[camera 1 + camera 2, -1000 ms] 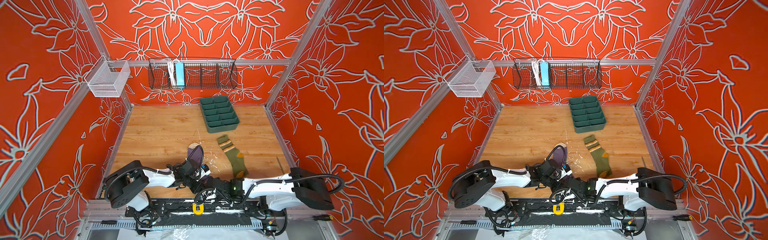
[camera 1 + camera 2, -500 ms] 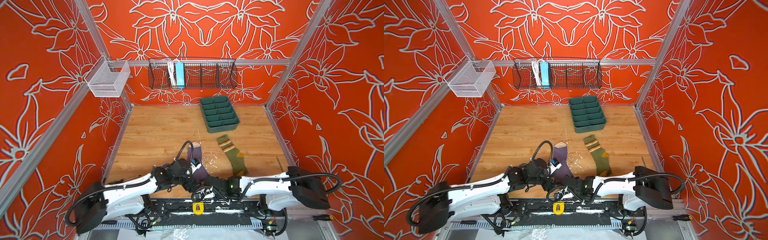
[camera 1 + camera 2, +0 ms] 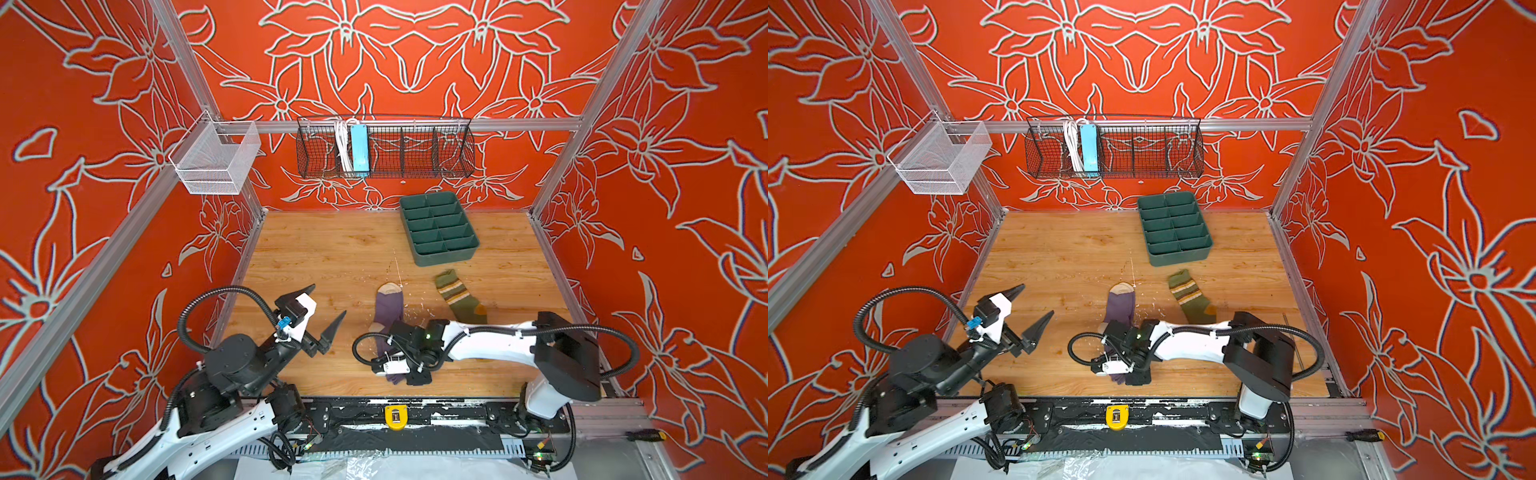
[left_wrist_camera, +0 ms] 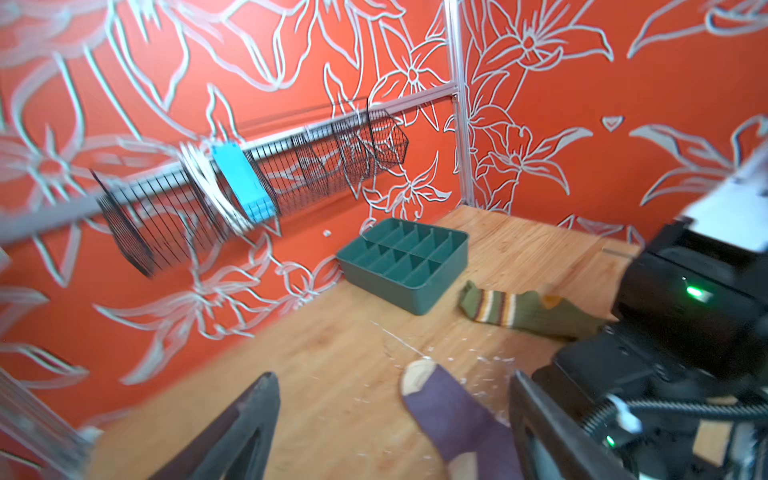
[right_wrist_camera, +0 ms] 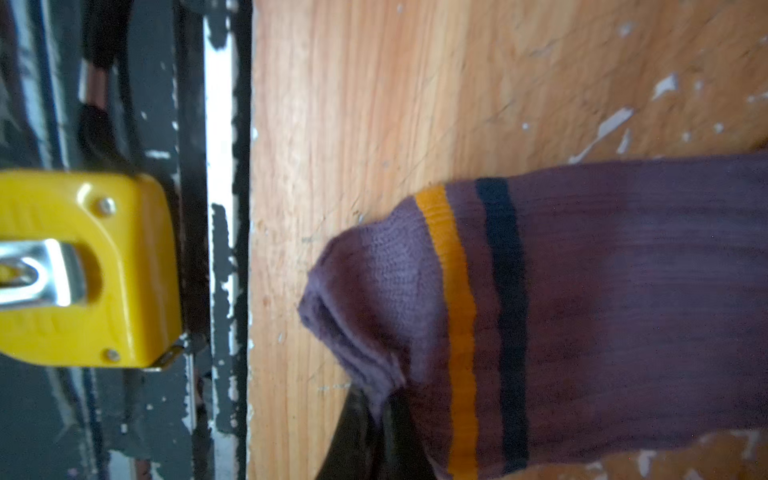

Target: Roll the socks

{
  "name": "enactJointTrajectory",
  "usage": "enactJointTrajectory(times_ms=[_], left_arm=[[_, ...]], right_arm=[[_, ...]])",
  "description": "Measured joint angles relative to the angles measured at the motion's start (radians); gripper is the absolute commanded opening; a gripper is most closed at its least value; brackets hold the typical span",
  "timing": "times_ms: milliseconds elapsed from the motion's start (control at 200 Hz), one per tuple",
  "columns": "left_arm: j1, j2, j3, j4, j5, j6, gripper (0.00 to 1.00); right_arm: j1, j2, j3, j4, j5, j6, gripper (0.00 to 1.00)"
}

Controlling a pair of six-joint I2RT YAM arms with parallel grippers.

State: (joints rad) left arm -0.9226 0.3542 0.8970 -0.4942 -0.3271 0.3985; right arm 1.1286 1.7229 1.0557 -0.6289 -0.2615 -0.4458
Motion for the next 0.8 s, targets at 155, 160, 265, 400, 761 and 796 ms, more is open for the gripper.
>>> enactJointTrajectory(times_ms=[155,160,265,400,761,796], left_arm=[[0.000,0.163,0.114,-0.155,0.032,0.280,0.85],[0.000,0.166,0.114,-0.158,0.033,0.286,0.85],[0.000,0.239,0.070,-0.212,0.072,0.422,0.84],[-0.027,0.282,-0.045,-0.224,0.117,0.527,0.81],[-0.458,0.414,-0.387,-0.017,-0.089,0.566,0.66],[-0.474,0.433,-0.394,-0.003,-0.103,0.549,0.59]], right_arm=[[-0.074,0.122,0.149,-0.088,-0.162,0.053,0.00],[-0.076,0.124,0.152,-0.090,-0.167,0.055,0.00],[-0.110,0.204,0.211,-0.125,-0.235,0.085,0.00],[-0.138,0.253,0.251,-0.171,-0.302,0.113,0.00],[-0.193,0.365,0.353,-0.270,-0.430,0.141,0.00],[-0.195,0.372,0.358,-0.275,-0.439,0.142,0.00]])
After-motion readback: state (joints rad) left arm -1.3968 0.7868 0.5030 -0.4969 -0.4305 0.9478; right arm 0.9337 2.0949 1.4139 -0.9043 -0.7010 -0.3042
